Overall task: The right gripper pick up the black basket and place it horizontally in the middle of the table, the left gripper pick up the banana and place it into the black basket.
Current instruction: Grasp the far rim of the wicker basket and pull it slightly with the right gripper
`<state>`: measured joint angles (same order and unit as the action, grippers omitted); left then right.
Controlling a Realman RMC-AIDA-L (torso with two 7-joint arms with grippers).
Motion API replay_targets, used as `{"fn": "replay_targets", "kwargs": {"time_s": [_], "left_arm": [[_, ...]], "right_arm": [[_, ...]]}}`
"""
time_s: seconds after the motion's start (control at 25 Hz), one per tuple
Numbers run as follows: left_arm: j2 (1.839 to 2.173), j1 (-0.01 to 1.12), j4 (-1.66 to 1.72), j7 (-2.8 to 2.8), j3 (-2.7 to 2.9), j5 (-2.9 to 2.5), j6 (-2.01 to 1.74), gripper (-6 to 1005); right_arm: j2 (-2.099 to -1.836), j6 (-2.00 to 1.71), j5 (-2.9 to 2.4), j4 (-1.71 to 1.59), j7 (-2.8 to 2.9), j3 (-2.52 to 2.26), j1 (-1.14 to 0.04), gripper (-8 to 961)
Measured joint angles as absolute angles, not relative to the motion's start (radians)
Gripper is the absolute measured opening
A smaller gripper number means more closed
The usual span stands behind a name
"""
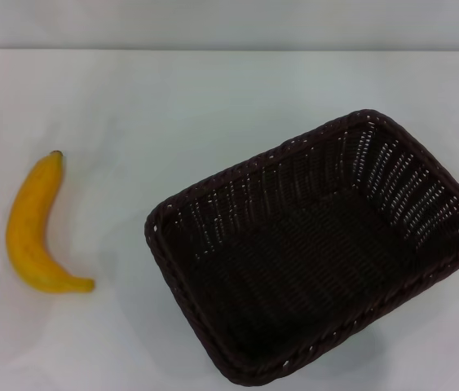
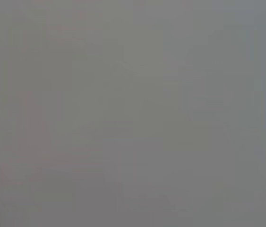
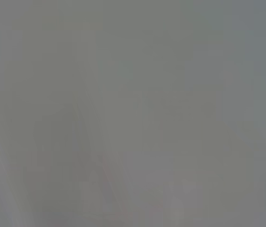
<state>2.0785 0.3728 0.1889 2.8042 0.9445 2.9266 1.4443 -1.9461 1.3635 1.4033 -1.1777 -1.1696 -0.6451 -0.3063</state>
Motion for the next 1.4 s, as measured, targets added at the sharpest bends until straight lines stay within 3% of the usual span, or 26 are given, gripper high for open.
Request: {"fn": "replay_targets", "kwargs": {"time_s": [0.12,0.24,0.36,0.64,0.72,1.08,1.4], "left_arm": [[2.077,0.364,0.200,2.803,0.945,2.926,1.448,876],[2.075,0.350,0.220,2.803,0.941,2.926,1.442,876],[2.074,0.343,0.226,2.797,0.904,2.927,1.440,876],[2.048,0.344,0.235,2.773,0.867,2.924,1.410,876],[2.038,0.342,0.238,2.763,0.870,2.922,1.395,876],[1.987,0.341,0.231,2.725,0.875,2.906,1.351,876],[1.966,0.348,0.233,2.712,0.875,2.896,1.349,876]], "right_arm": [[-1.899,1.490,1.171,-1.320,-0.878,-0.700,-0.404,869],[-1.886,1.596,0.967,-1.412,-0.687,-0.781,-0.502,869],[-1.902,1.676,0.780,-1.452,-0.557,-0.857,-0.604,868],[-2.009,1.843,0.466,-1.439,-0.390,-0.923,-0.810,868],[-2.023,1.840,0.423,-1.387,-0.365,-0.947,-0.856,868],[-2.020,1.825,0.398,-1.269,-0.291,-1.020,-0.925,869],[-2.013,1.779,0.339,-1.108,-0.239,-1.089,-0.984,858]]}}
